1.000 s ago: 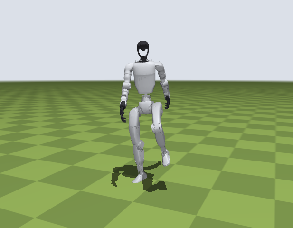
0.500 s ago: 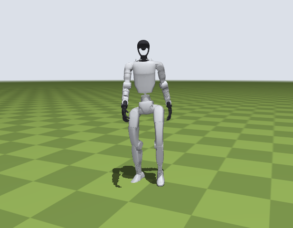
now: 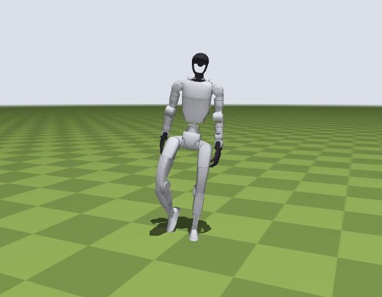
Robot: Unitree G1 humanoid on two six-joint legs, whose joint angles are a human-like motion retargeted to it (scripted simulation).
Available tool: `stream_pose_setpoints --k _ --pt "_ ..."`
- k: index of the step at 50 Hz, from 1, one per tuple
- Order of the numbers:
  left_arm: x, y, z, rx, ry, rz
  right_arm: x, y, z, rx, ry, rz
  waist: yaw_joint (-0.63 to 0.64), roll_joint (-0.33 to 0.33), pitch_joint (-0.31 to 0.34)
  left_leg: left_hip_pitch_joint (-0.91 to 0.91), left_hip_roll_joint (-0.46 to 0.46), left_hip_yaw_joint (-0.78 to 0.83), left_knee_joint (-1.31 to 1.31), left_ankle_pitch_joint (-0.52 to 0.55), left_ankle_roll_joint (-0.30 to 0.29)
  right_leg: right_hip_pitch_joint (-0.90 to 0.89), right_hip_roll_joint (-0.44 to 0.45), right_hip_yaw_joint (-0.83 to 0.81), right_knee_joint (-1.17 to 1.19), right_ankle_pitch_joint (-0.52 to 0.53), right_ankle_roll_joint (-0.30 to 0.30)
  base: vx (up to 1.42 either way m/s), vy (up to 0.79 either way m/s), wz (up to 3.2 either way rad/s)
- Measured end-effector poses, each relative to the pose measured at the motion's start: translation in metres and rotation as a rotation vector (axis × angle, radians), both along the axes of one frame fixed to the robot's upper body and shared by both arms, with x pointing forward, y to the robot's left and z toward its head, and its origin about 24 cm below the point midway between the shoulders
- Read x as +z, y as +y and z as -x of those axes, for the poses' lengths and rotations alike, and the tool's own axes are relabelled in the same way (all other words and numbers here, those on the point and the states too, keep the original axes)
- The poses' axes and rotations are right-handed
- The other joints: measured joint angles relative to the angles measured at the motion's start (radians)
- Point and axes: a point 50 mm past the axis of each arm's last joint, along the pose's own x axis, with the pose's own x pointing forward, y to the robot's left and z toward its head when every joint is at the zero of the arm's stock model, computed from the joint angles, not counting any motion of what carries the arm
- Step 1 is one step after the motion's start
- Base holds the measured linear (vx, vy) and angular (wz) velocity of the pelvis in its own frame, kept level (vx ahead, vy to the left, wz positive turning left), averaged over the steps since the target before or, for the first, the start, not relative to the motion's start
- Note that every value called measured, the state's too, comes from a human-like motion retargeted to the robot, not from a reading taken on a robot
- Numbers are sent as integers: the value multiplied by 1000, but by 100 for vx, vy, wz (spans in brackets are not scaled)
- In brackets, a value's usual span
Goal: In place motions
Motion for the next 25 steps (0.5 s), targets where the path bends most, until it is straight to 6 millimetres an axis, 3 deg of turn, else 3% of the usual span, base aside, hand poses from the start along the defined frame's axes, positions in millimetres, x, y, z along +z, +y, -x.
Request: stream_pose_setpoints --k 5,8,11,14,17,19,22,25 --pt "22 -20 -90 -15 -255 58 16 -4 68 -11 276 -63 -76 17 57 16 10 -6 9 2 25 -220 -168 -100 436 -82 -32 -2 19 34" --pt "52 -34 -151 -57 -453 126 28 -4 104 -37 417 -76 -168 26 75 -6 19 -70 32 3 40 -428 -191 -61 623 -159 -45 -2 9 92" --pt "87 -45 -199 -89 -638 177 36 -7 122 -91 473 -42 -254 34 121 -1 27 -122 58 1 57 -584 -198 -18 716 -230 -100 2 11 76" --pt "121 -51 -232 -111 -805 198 38 -9 124 -174 472 -6 -318 47 170 7 50 -139 86 -8 64 -673 -198 1 733 -293 -183 2 7 34" --pt "139 -51 -247 -128 -902 182 33 -7 112 -256 422 -5 -353 60 187 -3 80 -139 110 -20 60 -684 -185 -7 687 -321 -245 0 0 0" --pt "140 -50 -248 -139 -909 167 27 -5 98 -282 367 -16 -355 60 190 -5 83 -133 116 -23 60 -647 -179 -7 646 -305 -246 0 0 0" --pt "126 -47 -236 -161 -847 142 16 0 70 -284 252 -46 -346 55 172 -9 74 -119 108 -20 58 -545 -169 -11 556 -253 -208 0 -5 -25" --pt "99 -40 -209 -192 -734 110 6 4 40 -228 142 -80 -311 49 135 -11 65 -89 86 -13 51 -409 -129 -9 422 -180 -127 3 -10 -44"
